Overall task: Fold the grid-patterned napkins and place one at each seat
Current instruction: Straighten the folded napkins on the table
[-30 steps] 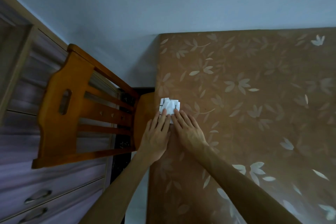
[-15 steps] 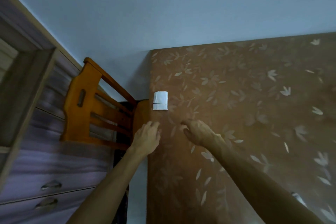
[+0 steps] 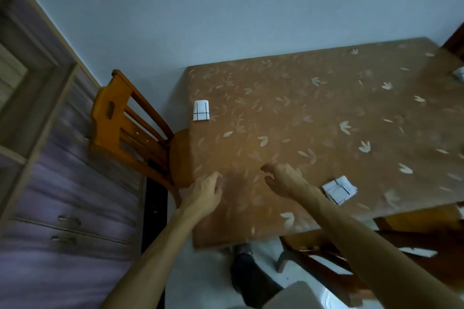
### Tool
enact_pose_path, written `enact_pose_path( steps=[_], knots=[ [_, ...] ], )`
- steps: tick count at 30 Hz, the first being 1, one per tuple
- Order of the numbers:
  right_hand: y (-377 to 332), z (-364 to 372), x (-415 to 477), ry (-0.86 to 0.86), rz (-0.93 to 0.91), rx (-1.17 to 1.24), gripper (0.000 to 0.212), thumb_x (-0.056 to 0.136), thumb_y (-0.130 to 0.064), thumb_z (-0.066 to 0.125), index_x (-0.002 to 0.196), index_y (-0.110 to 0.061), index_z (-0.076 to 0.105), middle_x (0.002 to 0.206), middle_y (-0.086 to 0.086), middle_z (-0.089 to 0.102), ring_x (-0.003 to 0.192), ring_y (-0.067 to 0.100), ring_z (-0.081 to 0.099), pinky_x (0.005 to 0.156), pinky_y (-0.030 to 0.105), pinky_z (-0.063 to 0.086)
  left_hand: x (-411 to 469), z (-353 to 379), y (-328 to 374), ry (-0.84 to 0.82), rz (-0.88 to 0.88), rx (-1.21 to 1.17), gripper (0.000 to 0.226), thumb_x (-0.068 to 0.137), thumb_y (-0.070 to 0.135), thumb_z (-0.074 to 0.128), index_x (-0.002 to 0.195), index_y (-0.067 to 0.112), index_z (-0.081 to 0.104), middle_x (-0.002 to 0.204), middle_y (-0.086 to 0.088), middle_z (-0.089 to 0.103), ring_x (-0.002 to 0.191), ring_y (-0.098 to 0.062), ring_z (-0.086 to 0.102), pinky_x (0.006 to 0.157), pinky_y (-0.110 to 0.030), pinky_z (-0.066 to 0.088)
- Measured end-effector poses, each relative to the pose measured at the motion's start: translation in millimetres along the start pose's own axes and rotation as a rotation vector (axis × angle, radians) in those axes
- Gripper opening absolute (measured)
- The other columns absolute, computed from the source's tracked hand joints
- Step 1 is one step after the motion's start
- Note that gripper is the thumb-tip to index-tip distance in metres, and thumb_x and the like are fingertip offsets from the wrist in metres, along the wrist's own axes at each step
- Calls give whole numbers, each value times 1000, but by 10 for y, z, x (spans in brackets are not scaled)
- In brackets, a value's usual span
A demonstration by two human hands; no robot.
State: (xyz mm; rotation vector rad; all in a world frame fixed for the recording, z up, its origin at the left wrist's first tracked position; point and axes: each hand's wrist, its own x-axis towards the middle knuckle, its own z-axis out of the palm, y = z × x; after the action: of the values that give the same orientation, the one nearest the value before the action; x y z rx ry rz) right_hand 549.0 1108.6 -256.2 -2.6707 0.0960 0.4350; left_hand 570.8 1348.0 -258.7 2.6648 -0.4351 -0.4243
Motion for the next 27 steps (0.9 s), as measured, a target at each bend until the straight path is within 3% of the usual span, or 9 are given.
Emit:
enact_pose_path(
  steps=[2, 7, 12, 20, 27],
  knots=[
    [109, 116, -321, -23, 33, 34, 41, 97, -13, 49, 138, -10, 55, 136, 11, 63, 121, 28, 61, 99, 34, 48, -235, 165, 120, -7, 7, -15, 29, 100, 20, 52, 129, 19, 57, 116, -5, 67, 114, -22, 60, 101, -35, 47],
    [366, 231, -882, -51, 110, 61, 40, 98, -12, 48, 138, -10, 55, 136, 11, 62, 122, 27, 60, 100, 36, 50, -636, 408, 400, -60, 20, -58, 29, 99, 18, 53, 128, 17, 58, 120, -5, 65, 113, -22, 60, 85, -25, 44],
    [636, 182, -1142, -12, 136, 51, 40, 98, -10, 49, 137, -9, 56, 136, 10, 62, 122, 25, 60, 99, 32, 48, -720, 498, 630, -40, 34, -76, 30, 97, 19, 54, 127, 20, 60, 124, -3, 67, 119, -22, 60, 95, -30, 47],
    [1099, 30, -1183, 38, 125, 81, 38, 97, -10, 50, 134, -13, 58, 132, 11, 63, 118, 27, 59, 95, 35, 49, -510, 836, 1114, -93, 49, -94, 29, 98, 13, 55, 126, 16, 61, 123, -4, 67, 113, -19, 63, 83, -20, 42],
    [1840, -165, -936, 110, 67, 73, 36, 97, -11, 51, 131, -15, 63, 139, 7, 59, 125, 30, 56, 98, 40, 48, 15, 1430, 1828, -143, 10, -111, 32, 99, 15, 52, 130, 16, 58, 129, -6, 63, 124, -21, 55, 97, -27, 43]
  ],
)
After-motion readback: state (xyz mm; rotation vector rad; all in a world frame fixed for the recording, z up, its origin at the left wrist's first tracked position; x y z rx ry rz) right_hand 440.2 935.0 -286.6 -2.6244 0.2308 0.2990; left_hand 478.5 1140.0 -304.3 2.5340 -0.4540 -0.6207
